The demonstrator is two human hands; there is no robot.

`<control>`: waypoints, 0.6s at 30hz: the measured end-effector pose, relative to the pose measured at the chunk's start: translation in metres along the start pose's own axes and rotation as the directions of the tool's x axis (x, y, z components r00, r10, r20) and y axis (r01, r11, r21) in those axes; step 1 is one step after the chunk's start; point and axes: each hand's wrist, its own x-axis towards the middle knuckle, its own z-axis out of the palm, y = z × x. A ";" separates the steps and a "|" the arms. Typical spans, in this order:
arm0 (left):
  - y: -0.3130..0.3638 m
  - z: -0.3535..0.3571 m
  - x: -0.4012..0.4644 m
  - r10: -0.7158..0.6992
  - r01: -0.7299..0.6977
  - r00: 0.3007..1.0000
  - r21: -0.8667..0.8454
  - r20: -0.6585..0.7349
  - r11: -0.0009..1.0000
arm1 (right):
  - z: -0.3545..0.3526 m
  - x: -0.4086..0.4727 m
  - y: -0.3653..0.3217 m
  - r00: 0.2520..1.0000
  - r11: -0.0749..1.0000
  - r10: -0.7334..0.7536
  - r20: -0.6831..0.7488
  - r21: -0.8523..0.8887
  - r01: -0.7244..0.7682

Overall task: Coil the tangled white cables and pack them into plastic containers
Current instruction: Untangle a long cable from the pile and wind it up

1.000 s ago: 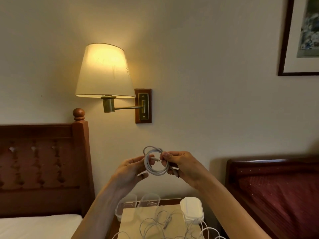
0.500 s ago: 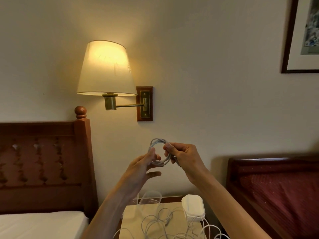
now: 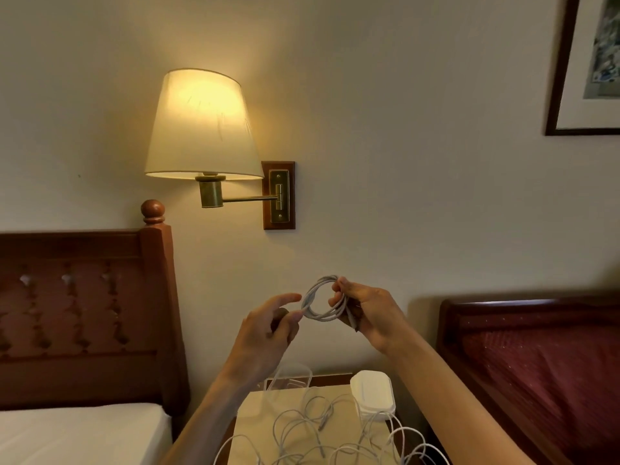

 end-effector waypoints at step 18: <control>-0.175 0.093 -0.184 -0.359 0.339 0.933 0.255 0.033 0.905 | -0.066 -0.067 0.180 0.989 0.778 0.017 -0.145 -0.620 -0.104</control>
